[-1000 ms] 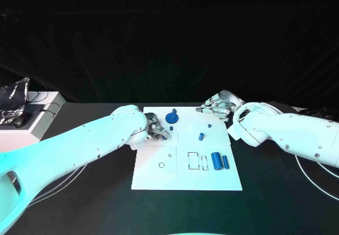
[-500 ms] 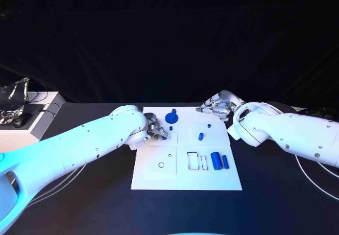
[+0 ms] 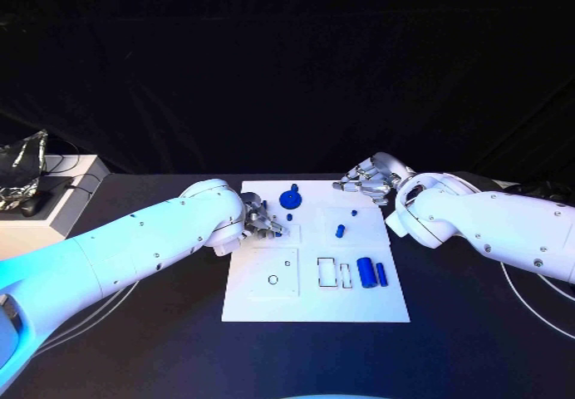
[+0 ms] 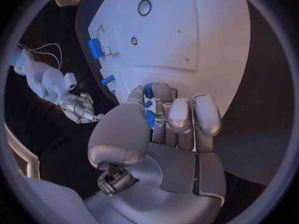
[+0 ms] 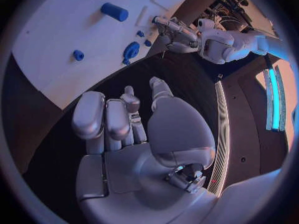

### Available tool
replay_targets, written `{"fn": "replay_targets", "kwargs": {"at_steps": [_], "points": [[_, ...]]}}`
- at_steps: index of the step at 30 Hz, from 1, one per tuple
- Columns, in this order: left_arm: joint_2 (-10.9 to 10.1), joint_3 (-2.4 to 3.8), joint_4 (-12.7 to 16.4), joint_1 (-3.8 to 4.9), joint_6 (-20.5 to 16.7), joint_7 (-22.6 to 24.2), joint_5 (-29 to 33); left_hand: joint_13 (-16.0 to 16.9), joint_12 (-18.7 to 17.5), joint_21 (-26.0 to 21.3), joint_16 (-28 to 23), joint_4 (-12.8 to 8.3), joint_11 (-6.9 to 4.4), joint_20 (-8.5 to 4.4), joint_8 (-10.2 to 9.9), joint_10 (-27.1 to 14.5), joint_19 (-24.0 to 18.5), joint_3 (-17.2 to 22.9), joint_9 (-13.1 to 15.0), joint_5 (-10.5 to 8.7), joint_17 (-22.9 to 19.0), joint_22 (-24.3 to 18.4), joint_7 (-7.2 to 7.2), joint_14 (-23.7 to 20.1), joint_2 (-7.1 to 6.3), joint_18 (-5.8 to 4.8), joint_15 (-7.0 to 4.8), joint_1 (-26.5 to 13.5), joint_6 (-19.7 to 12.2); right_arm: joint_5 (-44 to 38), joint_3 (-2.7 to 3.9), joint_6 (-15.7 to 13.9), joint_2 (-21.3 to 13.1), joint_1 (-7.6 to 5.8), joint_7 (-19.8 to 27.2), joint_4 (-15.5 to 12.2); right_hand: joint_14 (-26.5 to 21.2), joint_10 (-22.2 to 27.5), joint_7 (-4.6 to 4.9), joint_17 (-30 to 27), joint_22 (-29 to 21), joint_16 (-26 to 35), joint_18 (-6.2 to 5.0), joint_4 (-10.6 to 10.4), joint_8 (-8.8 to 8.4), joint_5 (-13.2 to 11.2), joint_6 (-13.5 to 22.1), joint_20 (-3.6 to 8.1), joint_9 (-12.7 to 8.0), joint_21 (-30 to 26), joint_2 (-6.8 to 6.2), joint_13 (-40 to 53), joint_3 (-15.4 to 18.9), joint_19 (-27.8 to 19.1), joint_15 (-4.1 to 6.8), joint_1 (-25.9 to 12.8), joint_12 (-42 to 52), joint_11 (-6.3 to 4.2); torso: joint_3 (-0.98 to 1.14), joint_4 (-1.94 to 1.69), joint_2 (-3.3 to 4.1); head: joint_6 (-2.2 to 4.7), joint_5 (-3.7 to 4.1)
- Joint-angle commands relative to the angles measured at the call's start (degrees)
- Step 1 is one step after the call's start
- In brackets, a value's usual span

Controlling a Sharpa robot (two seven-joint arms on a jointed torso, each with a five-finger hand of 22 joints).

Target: Assemble the parts on the task board

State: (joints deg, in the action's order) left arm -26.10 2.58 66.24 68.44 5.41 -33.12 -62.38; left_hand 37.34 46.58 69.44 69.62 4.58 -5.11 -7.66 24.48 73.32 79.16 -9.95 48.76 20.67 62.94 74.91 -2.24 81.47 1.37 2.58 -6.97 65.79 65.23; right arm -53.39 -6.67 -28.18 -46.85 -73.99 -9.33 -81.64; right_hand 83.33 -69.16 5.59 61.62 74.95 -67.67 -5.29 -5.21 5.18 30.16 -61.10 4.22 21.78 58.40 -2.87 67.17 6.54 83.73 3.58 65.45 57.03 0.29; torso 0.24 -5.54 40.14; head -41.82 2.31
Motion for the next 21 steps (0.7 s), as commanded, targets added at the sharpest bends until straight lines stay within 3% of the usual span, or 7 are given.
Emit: {"fn": "replay_targets", "kwargs": {"at_steps": [1,11,12,13,15,18,21], "points": [[-0.20,-0.11,0.31,-0.23,1.10,-0.37,-0.06,-0.09,0.39,-0.36,0.01,0.45,0.36,0.06,0.42,-0.17,0.26,-1.20,0.08,-1.41,0.05,5.35,0.38,0.26,0.31,-0.29,0.20,-0.43,-0.13,-0.47,0.03,0.00,-0.04,0.05,0.68,-0.09,-0.15,0.11,0.18,-0.04,7.74,0.13,-0.08,0.20,-0.30,0.34,-0.09,0.10,-0.08,-0.32,0.23,-0.05,0.01,3.31,-0.02,-0.08,-0.39,0.11,-0.01,-0.02,-0.01,-0.12,0.06],[-1.51,0.16,1.87,-0.31,0.01,-0.08,0.22,-0.20,0.53,-0.61,-0.02,2.44,0.47,0.13,0.64,-0.27,0.30,-2.54,0.22,-8.41,0.02,5.56,0.51,0.27,-0.21,-0.25,0.26,-1.39,-0.20,-0.46,0.03,-0.05,-0.15,0.13,0.71,-0.05,-0.15,0.11,0.18,-0.04,7.74,0.13,-0.08,0.20,-0.30,0.34,-0.09,0.10,-0.08,-0.32,0.23,-0.05,0.01,3.31,-0.02,-0.08,-0.39,0.11,0.07,0.07,-0.04,0.05,-0.13],[-1.78,0.40,2.21,-0.32,-0.06,-0.11,0.40,-0.18,0.57,-0.66,-0.01,2.81,0.48,0.13,0.67,-0.34,0.31,-2.44,0.26,-9.74,0.03,5.57,0.53,0.26,-0.37,-0.24,0.25,-1.56,-0.26,-0.46,0.03,-0.06,-0.17,0.14,0.72,-0.05,-0.15,0.11,0.18,-0.04,7.74,0.13,-0.08,0.20,-0.30,0.34,-0.09,0.10,-0.08,-0.32,0.23,-0.05,0.01,3.31,-0.02,-0.08,-0.39,0.11,0.06,0.07,-0.04,0.08,-0.13],[-2.02,0.63,2.51,-0.33,-0.12,-0.15,0.58,-0.13,0.60,-0.65,0.01,3.25,0.54,0.11,0.65,-0.51,0.34,-2.29,0.28,-12.55,0.05,5.62,0.63,0.25,-0.65,-0.21,0.24,-1.80,-0.45,-0.46,0.03,-0.07,-0.19,0.15,0.72,-0.04,-0.15,0.11,0.18,-0.04,7.74,0.13,-0.08,0.20,-0.30,0.34,-0.09,0.10,-0.08,-0.32,0.23,-0.05,0.01,3.31,-0.02,-0.08,-0.39,0.11,0.07,0.07,-0.03,0.12,-0.13],[-2.71,1.39,3.31,-0.34,-0.27,-0.26,1.18,-0.02,0.79,-0.81,-0.04,3.96,0.64,0.10,0.76,-0.88,0.29,-1.73,0.44,-15.24,0.01,5.64,0.76,0.17,-1.13,-0.10,0.23,-2.13,-0.85,-0.45,0.03,-0.06,-0.25,0.17,0.71,-0.02,-0.15,0.11,0.18,-0.04,7.74,0.13,-0.08,0.20,-0.30,0.34,-0.09,0.10,-0.08,-0.32,0.23,-0.05,0.01,3.31,-0.02,-0.08,-0.39,0.11,0.07,0.04,-0.04,0.19,-0.08],[-3.67,2.75,4.33,-0.34,-0.87,-0.64,1.92,-0.06,1.13,-1.40,-0.31,5.40,0.84,0.31,1.00,-1.50,0.08,-0.30,0.55,-15.90,-0.25,5.60,1.01,0.08,-2.07,0.08,0.37,-2.44,-1.65,-0.44,0.03,-0.02,-0.35,0.19,0.68,-0.01,-0.13,0.07,0.17,-0.01,7.76,0.13,-0.08,0.17,-0.26,0.41,-0.10,0.10,-0.06,-0.31,0.29,-0.03,-0.05,3.35,-0.03,-0.03,-0.30,0.11,0.12,-0.06,-0.09,0.36,0.41],[-4.57,4.27,4.98,-0.32,-1.67,-0.95,2.04,-0.15,1.27,-2.49,-0.82,6.42,1.09,0.59,0.86,-2.17,-0.45,-0.14,0.39,-15.91,-0.70,5.24,1.32,-0.09,-1.87,0.31,0.59,-2.90,-2.27,-0.44,0.03,0.00,-0.43,0.20,0.66,0.05,-0.13,0.07,0.17,-0.01,7.76,0.13,-0.08,0.17,-0.26,0.41,-0.10,0.10,-0.06,-0.31,0.29,-0.03,-0.05,3.35,-0.03,-0.03,-0.30,0.11,0.14,-0.08,-0.17,0.34,0.43]]}}
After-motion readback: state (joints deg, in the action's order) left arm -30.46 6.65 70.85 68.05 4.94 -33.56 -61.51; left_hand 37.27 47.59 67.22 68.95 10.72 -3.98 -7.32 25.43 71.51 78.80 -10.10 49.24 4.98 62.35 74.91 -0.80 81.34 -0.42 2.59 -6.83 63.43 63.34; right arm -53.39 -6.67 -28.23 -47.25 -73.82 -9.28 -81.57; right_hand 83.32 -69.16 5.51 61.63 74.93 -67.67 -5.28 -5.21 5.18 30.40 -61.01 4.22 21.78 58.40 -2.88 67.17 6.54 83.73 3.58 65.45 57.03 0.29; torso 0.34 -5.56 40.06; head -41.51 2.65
